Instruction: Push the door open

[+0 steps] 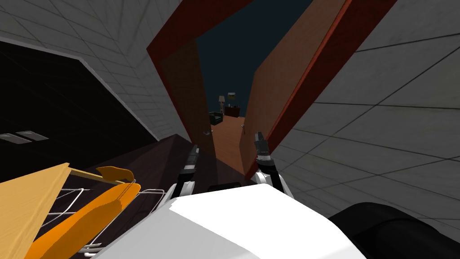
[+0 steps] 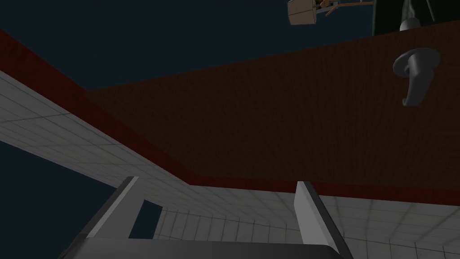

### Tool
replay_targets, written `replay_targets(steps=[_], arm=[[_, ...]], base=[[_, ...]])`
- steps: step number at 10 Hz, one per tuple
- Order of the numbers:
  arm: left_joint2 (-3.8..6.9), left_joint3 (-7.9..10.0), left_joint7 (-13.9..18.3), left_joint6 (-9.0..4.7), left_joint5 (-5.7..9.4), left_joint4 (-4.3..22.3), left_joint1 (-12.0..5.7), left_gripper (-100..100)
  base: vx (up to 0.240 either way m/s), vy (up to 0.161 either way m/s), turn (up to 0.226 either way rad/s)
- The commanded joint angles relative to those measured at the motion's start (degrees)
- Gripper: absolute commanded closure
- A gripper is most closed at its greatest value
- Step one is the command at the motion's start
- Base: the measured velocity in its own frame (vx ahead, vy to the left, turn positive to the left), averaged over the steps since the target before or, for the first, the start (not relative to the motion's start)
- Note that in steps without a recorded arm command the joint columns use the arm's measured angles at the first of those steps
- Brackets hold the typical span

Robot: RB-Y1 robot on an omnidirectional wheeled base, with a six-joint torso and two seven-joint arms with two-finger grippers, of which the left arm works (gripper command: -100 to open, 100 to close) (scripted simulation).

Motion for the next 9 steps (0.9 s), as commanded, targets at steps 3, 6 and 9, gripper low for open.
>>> replay_targets(steps=[3, 6, 9], arm=[[0.12, -0.37, 0.41, -0.66, 0.31, 4.41, -1.67, -100], [0.10, -0.64, 0.69, -1.02, 0.51, 7.06, -2.60, -100], [0.05, -1.00, 1.06, -1.50, 0.78, 10.60, -3.85, -100]], base=[[0.085, 0.108, -0.143], [0.075, 0.104, -0.098], [0.073, 0.114, -0.141]])
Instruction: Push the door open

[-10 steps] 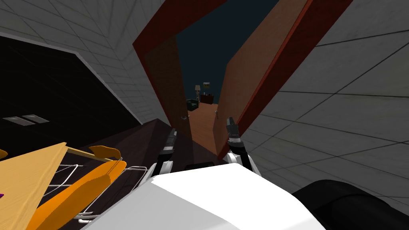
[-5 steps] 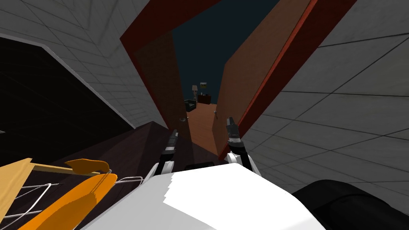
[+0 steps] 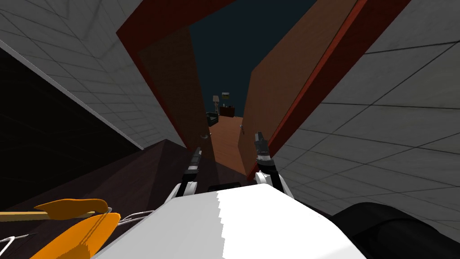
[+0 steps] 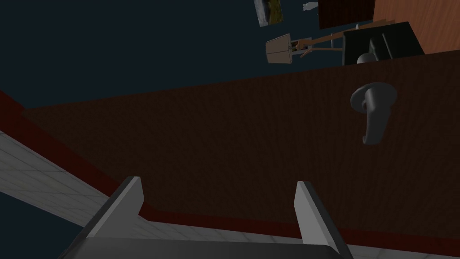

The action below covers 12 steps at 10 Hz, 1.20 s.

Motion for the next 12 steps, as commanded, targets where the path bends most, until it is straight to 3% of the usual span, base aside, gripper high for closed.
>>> replay_targets(steps=[1, 12], arm=[[0.00, -0.22, 0.32, -0.19, 0.20, 2.30, -0.89, -100], [-1.05, -1.40, 1.54, -1.77, 1.07, 13.95, -4.99, -100]], base=[[0.086, 0.141, -0.171], [0.059, 0.149, -0.125]])
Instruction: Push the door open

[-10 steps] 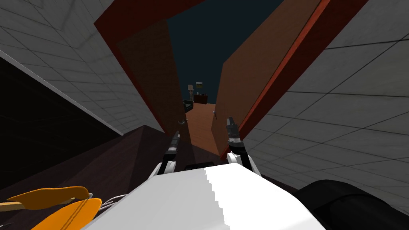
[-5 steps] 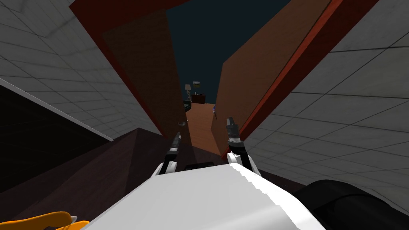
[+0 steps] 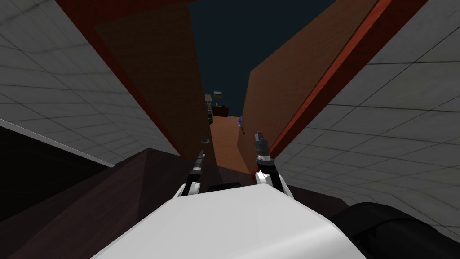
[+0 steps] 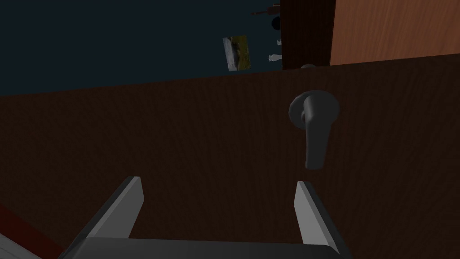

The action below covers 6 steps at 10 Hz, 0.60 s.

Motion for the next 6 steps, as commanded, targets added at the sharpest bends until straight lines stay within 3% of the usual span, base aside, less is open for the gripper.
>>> replay_targets(steps=[1, 3, 6], arm=[[-0.41, -0.25, 0.14, -0.33, 0.12, 2.01, -0.62, -100], [-0.80, -0.47, 0.37, -0.63, 0.28, 4.20, -1.39, -100], [-1.66, -0.89, 0.80, -1.19, 0.59, 8.30, -2.84, -100]], base=[[0.052, 0.154, -0.149], [0.056, 0.162, -0.134], [0.034, 0.222, -0.148]])
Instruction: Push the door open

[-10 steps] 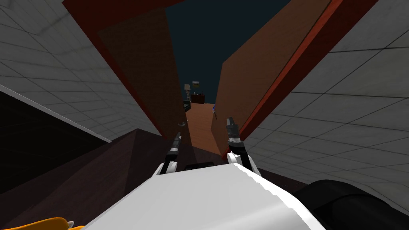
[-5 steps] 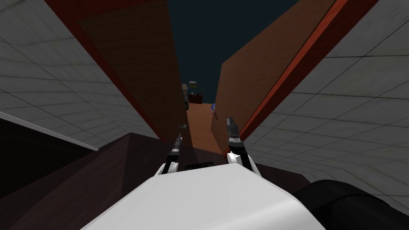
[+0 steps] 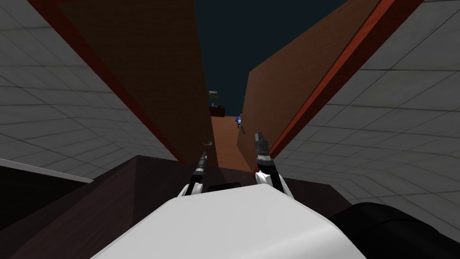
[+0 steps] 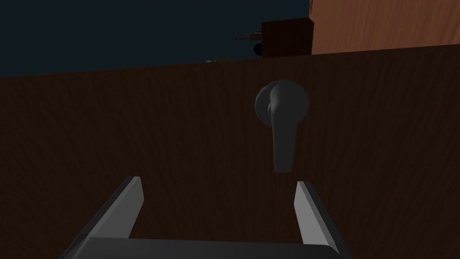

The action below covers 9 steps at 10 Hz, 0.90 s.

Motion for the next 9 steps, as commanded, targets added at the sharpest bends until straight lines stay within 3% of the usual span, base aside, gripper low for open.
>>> replay_targets(steps=[1, 9], arm=[[-0.53, -0.23, 0.22, -0.25, 0.15, 1.98, -0.64, -100], [-3.41, -1.06, 1.08, -1.36, 0.76, 10.21, -3.54, -100]], base=[[0.029, 0.169, -0.130], [0.019, 0.173, -0.124]])
